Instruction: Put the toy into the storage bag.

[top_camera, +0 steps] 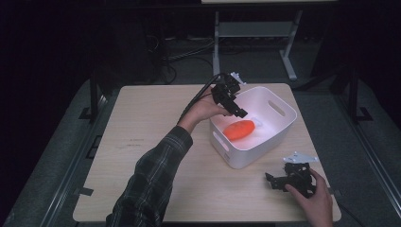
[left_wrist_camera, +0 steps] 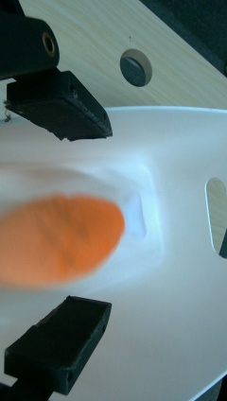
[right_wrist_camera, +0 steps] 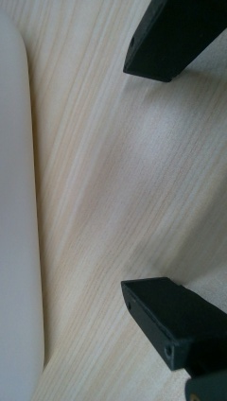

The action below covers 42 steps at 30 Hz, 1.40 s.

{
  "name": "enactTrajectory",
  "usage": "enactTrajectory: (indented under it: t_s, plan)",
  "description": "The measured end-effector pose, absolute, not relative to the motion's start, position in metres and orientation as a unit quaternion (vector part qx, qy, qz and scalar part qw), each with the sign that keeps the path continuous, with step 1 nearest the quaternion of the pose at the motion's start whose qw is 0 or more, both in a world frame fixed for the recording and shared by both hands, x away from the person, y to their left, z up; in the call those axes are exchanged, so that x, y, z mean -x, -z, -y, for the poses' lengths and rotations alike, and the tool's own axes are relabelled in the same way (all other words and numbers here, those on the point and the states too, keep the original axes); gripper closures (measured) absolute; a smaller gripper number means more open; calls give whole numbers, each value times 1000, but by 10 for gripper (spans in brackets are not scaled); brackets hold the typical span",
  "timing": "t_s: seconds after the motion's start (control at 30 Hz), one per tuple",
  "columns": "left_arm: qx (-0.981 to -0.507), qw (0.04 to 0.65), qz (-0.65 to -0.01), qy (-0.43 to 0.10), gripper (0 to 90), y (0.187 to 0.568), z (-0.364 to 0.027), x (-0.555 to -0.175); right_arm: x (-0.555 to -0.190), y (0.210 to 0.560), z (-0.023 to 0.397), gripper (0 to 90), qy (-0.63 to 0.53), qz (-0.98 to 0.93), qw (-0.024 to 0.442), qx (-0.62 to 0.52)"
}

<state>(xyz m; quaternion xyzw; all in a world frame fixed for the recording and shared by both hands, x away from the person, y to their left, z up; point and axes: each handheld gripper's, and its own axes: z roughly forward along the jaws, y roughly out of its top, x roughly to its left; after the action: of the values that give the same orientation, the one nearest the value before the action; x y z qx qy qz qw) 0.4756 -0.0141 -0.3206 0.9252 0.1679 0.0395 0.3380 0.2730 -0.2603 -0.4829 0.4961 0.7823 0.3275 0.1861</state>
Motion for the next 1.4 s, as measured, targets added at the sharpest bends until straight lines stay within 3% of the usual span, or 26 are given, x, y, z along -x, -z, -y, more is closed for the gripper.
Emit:
enactTrajectory:
  t_s: [0.77, 1.4]
  plan:
    - [-903, 382, -188, -61, 141, 299, -61, -444, -273, 483, 261, 1, -328, -784, 187, -493]
    - [-893, 395, -202, -80, 143, 310, -113, -412, -273, 483, 261, 1, -328, -783, 188, -493]
